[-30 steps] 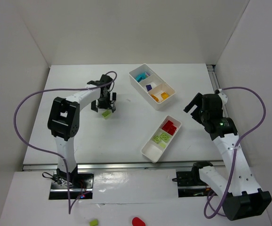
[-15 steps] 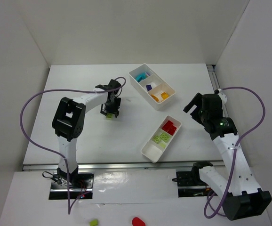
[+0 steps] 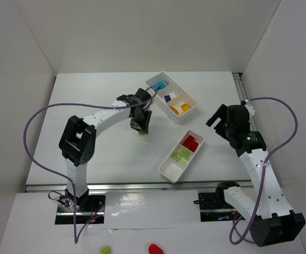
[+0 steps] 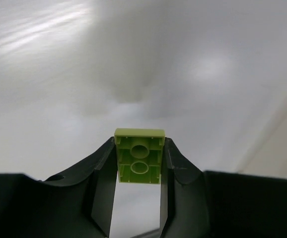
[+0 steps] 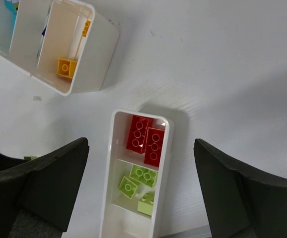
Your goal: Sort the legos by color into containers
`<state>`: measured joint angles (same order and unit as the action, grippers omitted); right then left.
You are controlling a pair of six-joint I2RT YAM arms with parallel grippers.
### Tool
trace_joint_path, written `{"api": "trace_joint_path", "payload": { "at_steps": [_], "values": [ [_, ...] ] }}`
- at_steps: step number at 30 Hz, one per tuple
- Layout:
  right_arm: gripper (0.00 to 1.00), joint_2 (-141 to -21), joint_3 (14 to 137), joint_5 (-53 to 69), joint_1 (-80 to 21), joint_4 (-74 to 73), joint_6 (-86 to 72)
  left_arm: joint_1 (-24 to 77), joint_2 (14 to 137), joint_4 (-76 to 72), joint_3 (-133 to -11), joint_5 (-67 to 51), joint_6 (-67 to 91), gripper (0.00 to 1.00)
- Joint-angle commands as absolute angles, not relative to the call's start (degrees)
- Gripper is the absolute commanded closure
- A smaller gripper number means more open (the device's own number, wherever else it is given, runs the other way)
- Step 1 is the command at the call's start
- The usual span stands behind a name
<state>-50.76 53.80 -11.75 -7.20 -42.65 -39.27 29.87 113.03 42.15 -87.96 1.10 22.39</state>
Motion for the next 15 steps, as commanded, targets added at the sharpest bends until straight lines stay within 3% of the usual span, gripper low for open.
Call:
{"api": "trace_joint_path", "payload": {
  "at_steps": [1, 8, 15],
  "values": [
    [0.07, -50.62, 54.49, -12.83, -7.29, -40.69, -38.58, 38.2, 107.05, 41.67, -92.54, -12.79, 20.92, 0.9],
    [0.07, -50.62, 55.01, -13.35, -7.29, -41.22, -38.58, 49.2, 113.36, 39.73, -99.39, -13.89, 20.21, 0.9],
    [0.07, -49.05, 55.02, -13.89, -7.29, -42.45, -38.58, 53.61, 119.26, 41.04, -105.64, -13.62, 20.21, 0.87]
  ]
}}
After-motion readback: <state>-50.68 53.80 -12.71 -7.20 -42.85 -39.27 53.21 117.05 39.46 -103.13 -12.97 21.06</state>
